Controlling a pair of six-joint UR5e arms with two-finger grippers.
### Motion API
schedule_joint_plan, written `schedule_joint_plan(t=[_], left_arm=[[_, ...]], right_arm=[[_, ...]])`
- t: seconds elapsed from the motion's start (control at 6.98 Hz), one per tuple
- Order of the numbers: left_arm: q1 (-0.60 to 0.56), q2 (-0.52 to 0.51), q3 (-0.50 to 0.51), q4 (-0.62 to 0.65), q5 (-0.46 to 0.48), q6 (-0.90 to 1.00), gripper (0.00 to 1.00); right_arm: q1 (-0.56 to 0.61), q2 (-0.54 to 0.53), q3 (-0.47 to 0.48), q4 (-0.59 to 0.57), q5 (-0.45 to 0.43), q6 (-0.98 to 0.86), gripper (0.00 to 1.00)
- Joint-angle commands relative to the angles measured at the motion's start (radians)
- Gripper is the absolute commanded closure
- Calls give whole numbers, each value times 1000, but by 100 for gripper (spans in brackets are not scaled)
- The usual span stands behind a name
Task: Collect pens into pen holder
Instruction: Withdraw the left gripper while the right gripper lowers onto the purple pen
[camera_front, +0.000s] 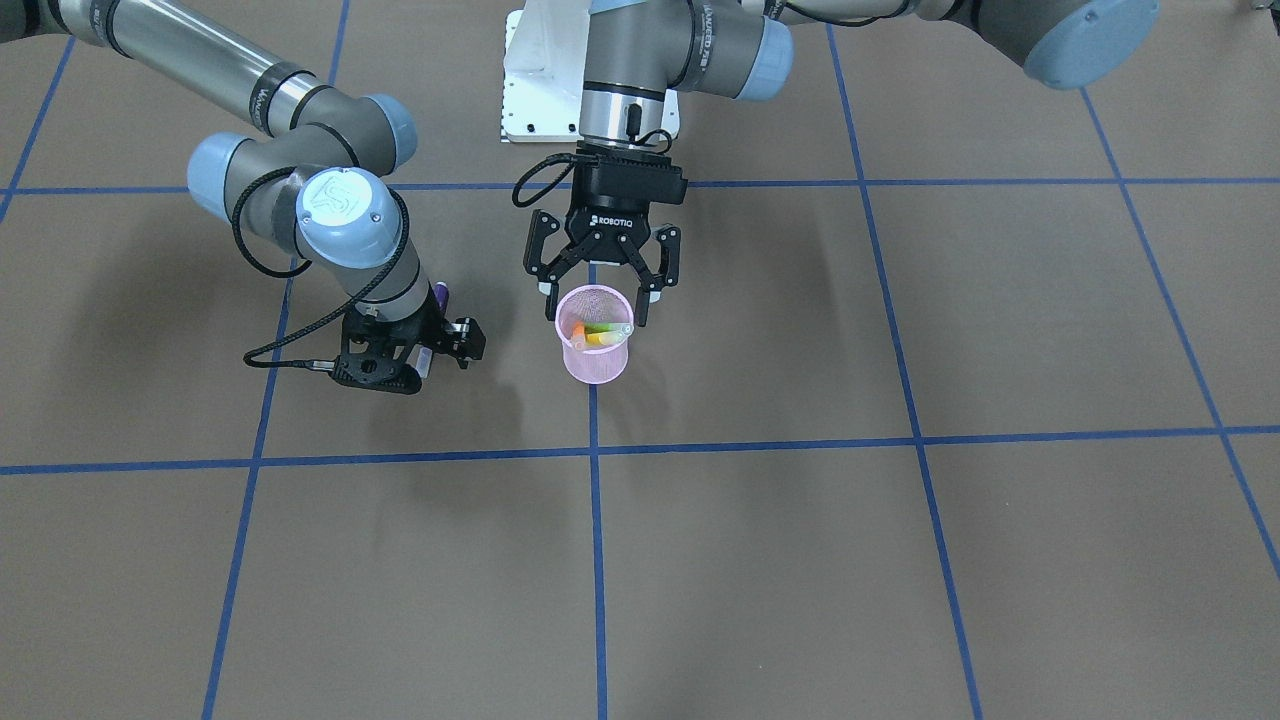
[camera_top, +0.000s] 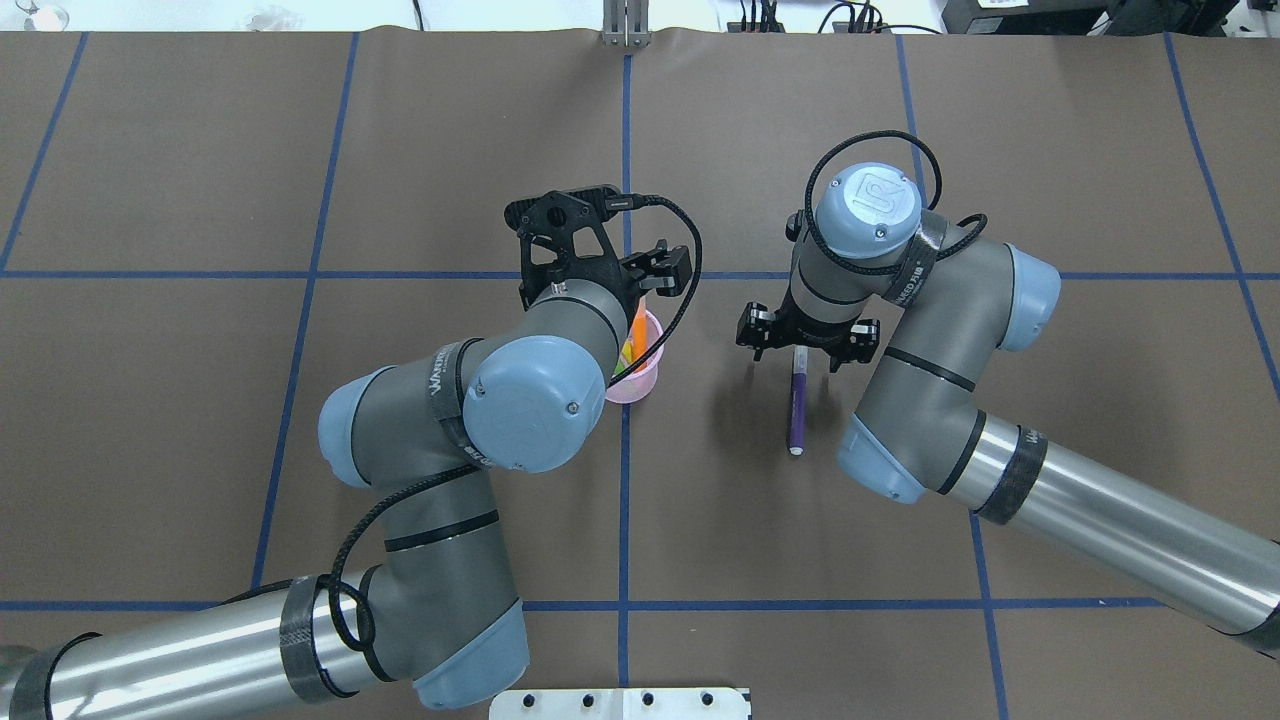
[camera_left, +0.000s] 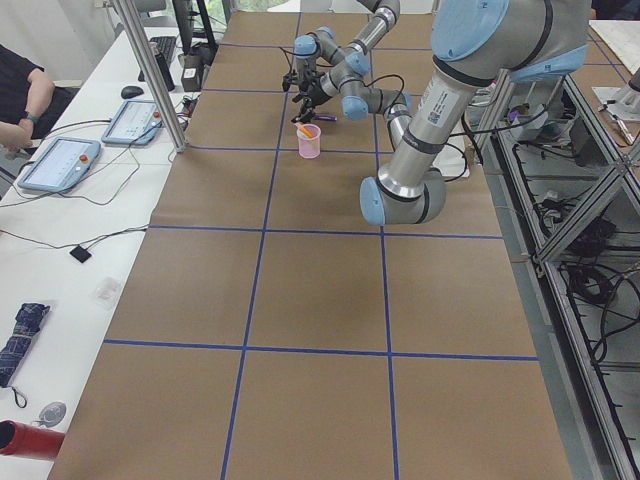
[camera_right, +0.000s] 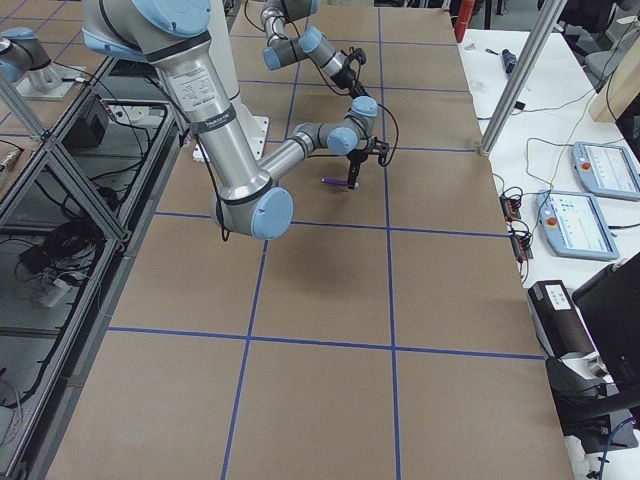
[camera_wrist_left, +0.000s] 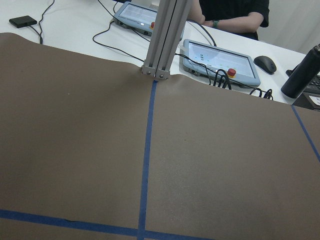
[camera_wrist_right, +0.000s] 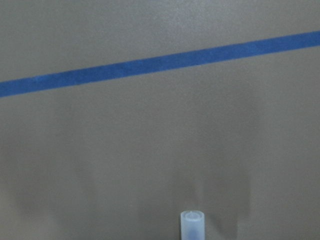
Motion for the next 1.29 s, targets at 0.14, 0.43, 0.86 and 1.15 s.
schedule_joint_plan(t=[0.14,0.43,0.86,1.15], left_arm=[[-122,73,-82,51,-241,121,0],[-198,90,-92,59,-376,149,0],[-221,90,-69,61,-391,213,1],[-223,86,-69,85,-392,214,1]], right_arm=[[-10,-2,2,2,0,20,15],[-15,-9,4,2,-1,21,19],[-15,-10,12,2,-1,21,39],[-15,-10,12,2,0,21,44]])
